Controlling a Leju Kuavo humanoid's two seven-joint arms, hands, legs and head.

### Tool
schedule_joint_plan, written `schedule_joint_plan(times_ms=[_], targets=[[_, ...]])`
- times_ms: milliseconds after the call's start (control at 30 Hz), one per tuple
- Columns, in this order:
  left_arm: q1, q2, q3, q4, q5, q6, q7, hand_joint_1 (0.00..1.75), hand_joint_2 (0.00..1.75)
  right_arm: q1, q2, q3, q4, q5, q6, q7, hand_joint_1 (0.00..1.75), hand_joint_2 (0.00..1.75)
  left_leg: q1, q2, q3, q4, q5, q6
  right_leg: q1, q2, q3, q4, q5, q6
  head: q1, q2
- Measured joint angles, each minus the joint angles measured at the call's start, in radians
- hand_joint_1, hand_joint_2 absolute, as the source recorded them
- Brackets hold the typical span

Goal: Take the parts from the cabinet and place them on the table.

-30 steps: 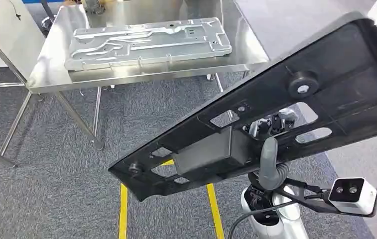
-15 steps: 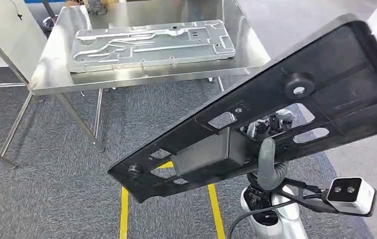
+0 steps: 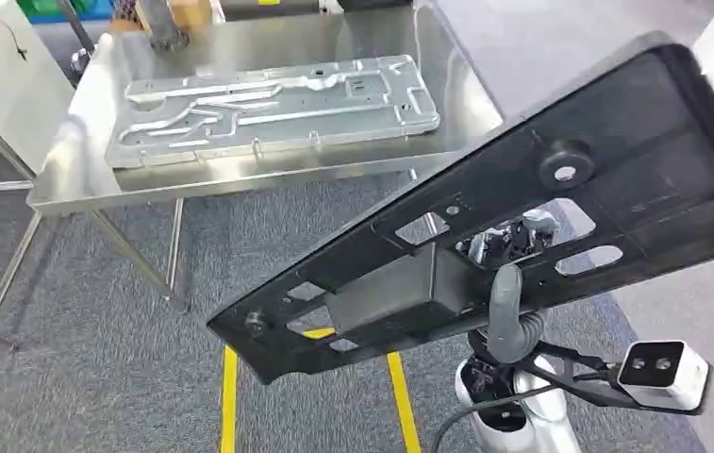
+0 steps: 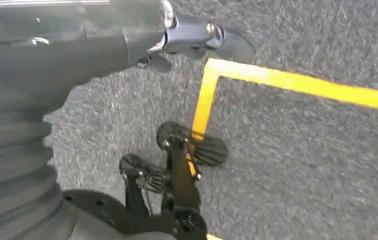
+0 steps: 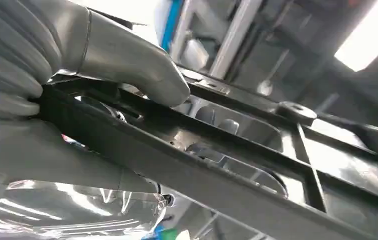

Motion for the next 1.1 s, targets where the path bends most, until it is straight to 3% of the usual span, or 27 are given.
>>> schedule_joint_plan(times_ms=[33,100,133,167,200,267,300,333,367,400,433,467,533,567,600,633,667,700,767,833,867,900,933,967,1000,1033,1100], targets=[[0.001,0.000,0.000,0.000,0.000,0.000,-0.002,0.00,1.75,0.001,0.001,0.000,0.000,0.000,0.000,0.000,1.75,1.75,-0.002,-0.002,0.005,-0.013,-0.007,0.005,0.001,-0.001,0.019,-0.007,0.003,0.005,0.000,0.000],[-0.001,0.001,0.000,0.000,0.000,0.000,-0.002,0.00,1.75,-0.001,0.002,0.000,-0.002,0.000,0.001,0.000,1.75,1.75,0.005,-0.006,0.036,-0.030,-0.019,0.018,0.003,-0.001,0.013,0.028,0.031,0.025,0.000,0.000],[0.001,0.000,0.000,0.000,0.000,0.000,-0.002,0.00,1.75,-0.001,0.002,0.000,-0.002,0.000,0.001,0.000,1.75,1.75,0.007,-0.007,0.054,-0.044,-0.025,0.022,-0.002,-0.006,-0.012,0.078,0.044,0.027,0.001,0.000],[0.001,0.000,0.000,0.000,0.000,0.000,-0.002,0.00,1.75,-0.002,0.002,0.000,-0.002,0.000,0.002,0.000,1.75,1.75,0.008,-0.006,0.072,-0.051,-0.034,0.028,0.000,-0.007,-0.066,0.156,0.055,0.030,0.001,0.000],[0.000,0.000,0.000,0.000,0.000,0.000,-0.002,0.00,1.75,-0.001,0.002,-0.002,-0.002,0.000,0.003,0.000,1.75,1.75,0.008,-0.007,0.087,-0.055,-0.043,0.030,0.001,-0.007,-0.125,0.228,0.039,0.028,0.001,0.000],[0.002,0.000,0.000,0.000,-0.003,0.000,-0.002,0.00,1.75,0.005,0.002,-0.004,-0.002,0.001,0.002,0.000,1.75,1.75,0.008,-0.010,0.119,-0.058,-0.069,0.032,0.001,-0.007,-0.224,0.310,-0.042,0.031,0.001,0.000],[0.003,0.000,0.000,0.000,-0.003,0.000,-0.002,0.00,1.75,0.007,0.002,-0.006,-0.002,0.001,0.003,0.000,1.75,1.75,0.009,-0.011,0.137,-0.058,-0.084,0.032,0.000,-0.007,-0.255,0.309,-0.068,0.037,0.001,0.000],[0.005,-0.001,0.000,0.000,-0.003,0.000,-0.002,0.00,1.75,0.008,0.002,-0.006,-0.002,0.001,0.003,0.000,1.75,1.75,0.009,-0.012,0.157,-0.058,-0.099,0.030,0.000,-0.007,-0.269,0.281,-0.068,0.040,0.001,0.000],[0.007,-0.001,0.000,0.000,-0.004,0.000,-0.002,0.00,1.75,0.008,0.002,-0.007,-0.002,0.001,0.003,0.000,1.75,1.75,0.009,-0.013,0.179,-0.058,-0.115,0.028,-0.001,-0.007,-0.271,0.229,-0.041,0.037,0.001,0.000],[0.007,-0.002,0.000,0.000,-0.005,0.000,-0.002,0.00,1.75,0.009,0.002,-0.008,-0.002,0.001,0.003,0.000,1.75,1.75,0.009,-0.012,0.201,-0.058,-0.130,0.025,0.000,-0.008,-0.266,0.163,0.015,0.035,0.001,0.000],[0.007,-0.002,0.000,0.000,-0.005,0.000,-0.002,0.00,1.75,0.010,0.002,-0.008,-0.002,0.000,0.004,0.000,1.75,1.75,0.009,-0.012,0.213,-0.058,-0.145,0.023,0.000,-0.011,-0.259,0.102,0.093,0.031,0.001,0.000],[0.005,-0.002,0.000,0.000,-0.005,0.000,-0.002,0.00,1.75,0.015,0.001,-0.010,0.000,0.000,0.004,0.000,1.75,1.75,0.006,-0.011,0.237,-0.055,-0.165,0.019,0.003,-0.019,-0.258,0.056,0.205,0.023,0.001,0.000],[0.002,-0.002,0.000,0.000,-0.005,0.000,-0.002,0.00,1.75,0.014,0.002,-0.011,-0.004,0.000,0.007,0.000,1.75,1.75,0.004,-0.010,0.262,-0.073,-0.196,0.004,0.011,-0.016,-0.237,0.062,0.181,0.002,0.001,0.000],[0.000,-0.002,0.000,-0.001,-0.005,0.000,-0.003,0.00,1.75,0.013,0.002,-0.011,-0.007,0.000,0.007,0.000,1.75,1.75,0.004,-0.010,0.277,-0.050,-0.176,-0.004,0.009,-0.009,-0.226,0.052,0.175,-0.007,0.000,0.000],[-0.005,-0.002,0.000,-0.001,-0.006,0.000,-0.003,0.00,1.75,0.008,0.002,-0.011,-0.009,0.000,0.010,0.000,1.75,1.75,0.004,-0.009,0.273,-0.032,-0.160,-0.010,0.010,-0.010,-0.209,0.049,0.165,-0.020,0.000,0.000],[-0.011,-0.002,0.000,-0.001,-0.006,0.000,-0.003,0.00,1.75,0.009,0.005,-0.012,-0.011,0.001,0.010,0.000,1.75,1.75,0.008,-0.008,0.260,0.008,-0.157,-0.013,0.006,-0.009,-0.189,0.044,0.162,-0.023,0.001,0.000],[-0.013,-0.005,0.000,-0.001,-0.007,0.000,-0.005,0.00,1.75,0.009,0.006,-0.013,-0.013,0.001,0.010,0.000,1.75,1.75,0.009,-0.008,0.227,0.070,-0.142,-0.017,0.006,-0.009,-0.176,0.043,0.149,-0.030,0.000,0.000],[-0.014,-0.005,0.000,-0.001,-0.008,0.000,-0.005,0.00,1.75,0.009,0.007,-0.013,-0.013,0.001,0.010,0.000,1.75,1.75,0.011,-0.008,0.173,0.144,-0.152,-0.020,0.006,-0.009,-0.167,0.043,0.139,-0.034,0.000,0.000],[-0.008,-0.005,0.000,-0.001,-0.008,0.000,-0.005,0.00,1.75,0.014,0.007,-0.014,-0.013,0.001,0.010,0.000,1.75,1.75,0.012,-0.008,0.075,0.246,-0.234,-0.029,0.007,-0.007,-0.143,0.043,0.114,-0.036,0.000,0.000],[0.001,-0.005,0.000,-0.001,-0.008,0.000,-0.004,0.00,1.75,0.017,0.007,-0.014,-0.012,0.001,0.011,0.000,1.75,1.75,0.012,-0.008,0.015,0.247,-0.298,-0.028,0.006,0.000,-0.113,0.043,0.088,-0.034,0.000,0.000],[0.004,-0.005,0.000,-0.001,-0.008,0.000,-0.004,0.00,1.75,0.018,0.007,-0.014,-0.012,0.000,0.011,0.000,1.75,1.75,0.012,-0.008,0.002,0.204,-0.292,-0.027,0.006,0.001,-0.093,0.043,0.072,-0.032,0.000,0.000],[0.006,-0.005,0.001,-0.001,-0.008,0.000,-0.004,0.00,1.75,0.018,0.007,-0.014,-0.012,0.000,0.011,0.000,1.75,1.75,0.012,-0.008,0.000,0.146,-0.252,-0.023,0.006,0.001,-0.075,0.043,0.058,-0.030,0.000,0.000],[0.007,-0.005,0.002,-0.001,-0.008,0.000,-0.004,0.00,1.75,0.018,0.007,-0.014,-0.012,0.000,0.011,0.000,1.75,1.75,0.011,-0.007,0.002,0.069,-0.167,-0.018,0.006,0.000,-0.054,0.042,0.041,-0.027,0.000,0.000],[0.013,-0.004,0.003,0.000,-0.008,0.001,-0.004,0.00,1.75,0.018,0.007,-0.014,-0.011,0.000,0.011,0.000,1.75,1.75,0.008,-0.004,0.006,0.019,-0.033,-0.007,0.006,0.000,-0.045,0.038,0.028,-0.025,0.001,0.000],[0.015,-0.004,0.005,0.000,-0.008,0.002,-0.004,0.00,1.75,0.019,0.007,-0.014,-0.009,0.002,0.011,0.000,1.75,1.75,0.000,-0.004,0.004,0.006,-0.002,-0.009,0.009,0.004,-0.031,0.041,0.016,-0.017,0.000,0.000],[0.014,-0.004,0.006,0.000,-0.008,0.002,-0.003,0.00,1.75,0.020,0.009,-0.014,-0.010,0.004,0.010,0.000,1.75,1.75,0.000,-0.003,0.017,0.006,-0.027,-0.005,0.009,0.006,-0.028,0.032,0.011,-0.010,0.001,0.000],[0.010,-0.004,0.007,0.000,-0.008,0.002,-0.004,0.00,1.75,0.020,0.012,-0.016,-0.018,0.019,0.008,0.000,1.75,1.75,0.002,-0.006,0.032,-0.008,-0.030,0.007,0.011,0.004,-0.013,0.037,0.026,0.003,0.000,0.000]])
